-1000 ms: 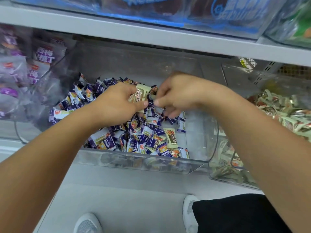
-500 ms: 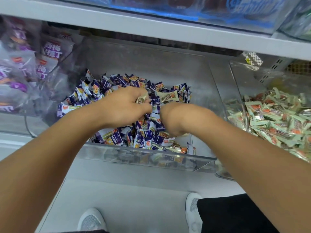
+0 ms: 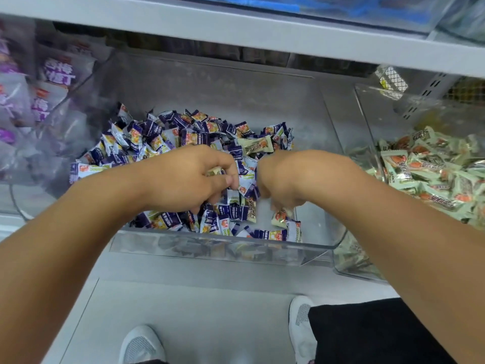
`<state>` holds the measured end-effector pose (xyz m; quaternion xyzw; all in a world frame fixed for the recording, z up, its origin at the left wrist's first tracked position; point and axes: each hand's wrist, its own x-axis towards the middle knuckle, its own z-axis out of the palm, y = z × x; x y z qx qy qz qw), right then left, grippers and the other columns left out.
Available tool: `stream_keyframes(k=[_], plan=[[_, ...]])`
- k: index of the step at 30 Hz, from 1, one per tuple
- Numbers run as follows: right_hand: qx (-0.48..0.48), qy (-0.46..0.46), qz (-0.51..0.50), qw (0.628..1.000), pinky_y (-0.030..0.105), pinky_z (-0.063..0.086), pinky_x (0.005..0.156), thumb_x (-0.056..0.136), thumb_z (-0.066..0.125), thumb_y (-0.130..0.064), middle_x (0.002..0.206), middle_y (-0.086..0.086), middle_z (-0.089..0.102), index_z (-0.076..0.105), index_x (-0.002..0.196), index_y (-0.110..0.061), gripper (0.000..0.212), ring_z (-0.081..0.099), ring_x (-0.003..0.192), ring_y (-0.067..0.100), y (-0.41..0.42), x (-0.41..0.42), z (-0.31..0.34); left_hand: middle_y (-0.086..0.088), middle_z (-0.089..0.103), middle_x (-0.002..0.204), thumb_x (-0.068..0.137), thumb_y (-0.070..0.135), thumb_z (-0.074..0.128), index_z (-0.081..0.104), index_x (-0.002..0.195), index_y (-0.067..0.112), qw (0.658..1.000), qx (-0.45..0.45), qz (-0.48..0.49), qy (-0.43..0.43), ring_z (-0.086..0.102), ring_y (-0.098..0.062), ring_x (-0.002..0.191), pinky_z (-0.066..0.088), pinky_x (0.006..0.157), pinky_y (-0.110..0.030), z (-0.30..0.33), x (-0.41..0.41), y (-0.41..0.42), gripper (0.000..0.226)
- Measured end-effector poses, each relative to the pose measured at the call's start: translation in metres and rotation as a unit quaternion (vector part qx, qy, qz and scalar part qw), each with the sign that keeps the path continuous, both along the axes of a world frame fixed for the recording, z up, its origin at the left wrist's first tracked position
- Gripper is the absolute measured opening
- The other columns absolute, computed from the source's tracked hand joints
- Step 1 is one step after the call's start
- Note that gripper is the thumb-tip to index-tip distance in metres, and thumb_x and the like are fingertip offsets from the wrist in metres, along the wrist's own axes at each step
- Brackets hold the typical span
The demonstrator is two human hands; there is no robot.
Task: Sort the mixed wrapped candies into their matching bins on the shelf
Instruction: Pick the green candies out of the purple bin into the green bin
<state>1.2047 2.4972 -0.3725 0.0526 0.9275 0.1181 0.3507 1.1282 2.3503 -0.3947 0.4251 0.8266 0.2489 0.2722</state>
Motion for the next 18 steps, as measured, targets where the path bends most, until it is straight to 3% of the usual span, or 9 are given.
stream_keyframes(k=[3,6,8,10,12,14,16,18], plan=[[-0.006,0.031,-0.018,0.999,0.030,0.053,0.083,0.094,0.061,-0.004,0.119,0.004,0.069,0.066,0.123,-0.010,0.031,0.065,0.105,0.022,0.008,0.000,0.009,0.006,0.069,0.082,0.098,0.035,0.054,0.066,0.094,0.037,0.997,-0.056,-0.048,0.029,0.064,-0.007,0.063,0.053,0.064,-0.030,-0.001,0.005,0.008,0.013],[0.007,0.020,-0.021,1.000,0.030,0.048,0.063,0.095,0.064,-0.013,0.086,0.001,0.062,0.063,0.088,-0.009,0.009,0.057,0.072,0.018,0.001,-0.003,0.003,0.015,0.065,0.089,0.092,0.041,0.063,0.067,0.097,0.038,0.984,-0.096,-0.084,0.125,0.057,-0.002,0.077,0.047,0.069,-0.027,-0.005,0.008,0.023,0.008],[0.011,0.010,-0.038,0.999,0.033,0.046,0.063,0.091,0.070,-0.018,0.073,0.002,0.051,0.049,0.071,-0.011,0.030,0.046,0.060,0.016,-0.004,-0.006,-0.005,0.019,0.056,0.078,0.086,0.043,0.069,0.064,0.086,0.038,0.977,-0.110,-0.096,0.154,0.050,0.000,0.070,0.039,0.065,-0.026,-0.009,0.010,0.034,0.006],[-0.014,0.021,-0.079,0.997,0.035,0.047,0.071,0.087,0.072,-0.016,0.071,0.003,0.050,0.048,0.070,-0.012,0.030,0.046,0.059,0.018,-0.005,-0.007,-0.011,0.016,0.052,0.069,0.080,0.047,0.075,0.054,0.070,0.037,0.971,-0.129,-0.105,0.170,0.048,-0.001,0.064,0.040,0.063,-0.026,-0.012,0.010,0.043,0.025],[-0.048,0.038,-0.117,0.991,0.033,0.042,0.073,0.087,0.067,-0.013,0.071,0.004,0.046,0.044,0.068,-0.011,0.030,0.042,0.058,0.019,-0.006,-0.006,-0.016,0.011,0.056,0.065,0.072,0.051,0.080,0.057,0.066,0.032,0.971,-0.130,-0.099,0.176,0.054,-0.009,0.062,0.046,0.061,-0.028,-0.016,0.006,0.048,0.031],[-0.056,0.047,-0.124,0.990,0.032,0.040,0.071,0.089,0.063,-0.013,0.071,0.002,0.042,0.046,0.076,-0.006,0.023,0.041,0.061,0.019,-0.008,-0.004,-0.020,0.008,0.063,0.067,0.067,0.051,0.083,0.070,0.077,0.029,0.972,-0.125,-0.095,0.173,0.058,-0.013,0.064,0.052,0.063,-0.031,-0.018,0.002,0.050,0.027],[-0.059,0.056,-0.120,0.989,0.032,0.040,0.071,0.091,0.059,-0.015,0.073,0.001,0.038,0.051,0.096,-0.014,0.009,0.045,0.075,0.021,-0.011,0.000,-0.021,0.010,0.067,0.073,0.063,0.051,0.085,0.075,0.090,0.034,0.974,-0.124,-0.094,0.166,0.061,-0.014,0.069,0.055,0.068,-0.033,-0.018,0.001,0.049,0.034],[-0.058,0.051,-0.116,0.990,0.034,0.041,0.072,0.092,0.058,-0.016,0.077,0.001,0.038,0.056,0.112,-0.018,0.020,0.047,0.089,0.024,-0.012,0.004,-0.017,0.010,0.067,0.074,0.062,0.050,0.087,0.076,0.091,0.034,0.975,-0.124,-0.090,0.161,0.062,-0.014,0.071,0.055,0.069,-0.034,-0.018,-0.001,0.048,0.036]])
